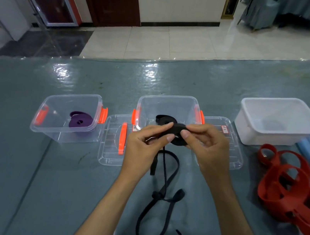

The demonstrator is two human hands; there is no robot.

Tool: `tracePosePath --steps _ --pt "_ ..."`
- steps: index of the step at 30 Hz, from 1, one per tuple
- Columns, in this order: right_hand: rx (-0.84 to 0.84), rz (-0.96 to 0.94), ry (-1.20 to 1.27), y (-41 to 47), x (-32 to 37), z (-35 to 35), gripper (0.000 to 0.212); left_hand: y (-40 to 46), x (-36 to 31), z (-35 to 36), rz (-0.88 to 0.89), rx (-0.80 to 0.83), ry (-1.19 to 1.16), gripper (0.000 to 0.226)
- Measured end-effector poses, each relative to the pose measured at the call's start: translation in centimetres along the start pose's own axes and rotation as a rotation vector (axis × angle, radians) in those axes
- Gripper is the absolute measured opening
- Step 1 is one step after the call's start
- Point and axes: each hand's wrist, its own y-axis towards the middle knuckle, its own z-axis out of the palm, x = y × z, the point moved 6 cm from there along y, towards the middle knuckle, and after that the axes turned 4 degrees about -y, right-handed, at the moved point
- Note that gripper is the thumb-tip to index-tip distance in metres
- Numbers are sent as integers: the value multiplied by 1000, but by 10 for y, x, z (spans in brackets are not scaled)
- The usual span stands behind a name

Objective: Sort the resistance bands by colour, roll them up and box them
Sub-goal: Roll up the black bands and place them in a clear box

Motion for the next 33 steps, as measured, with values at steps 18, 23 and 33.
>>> tracePosePath --steps 18,23,33 --pt "-28 44 56 -6 -5 4 19 -3 5 -4 -22 -56 -80 27" --pt "4 61 76 -7 -7 6 17 -1 6 -11 10 -40 -24 29" --pt "-23 95 76 -6 -9 -7 11 1 -1 1 -95 50 10 26"
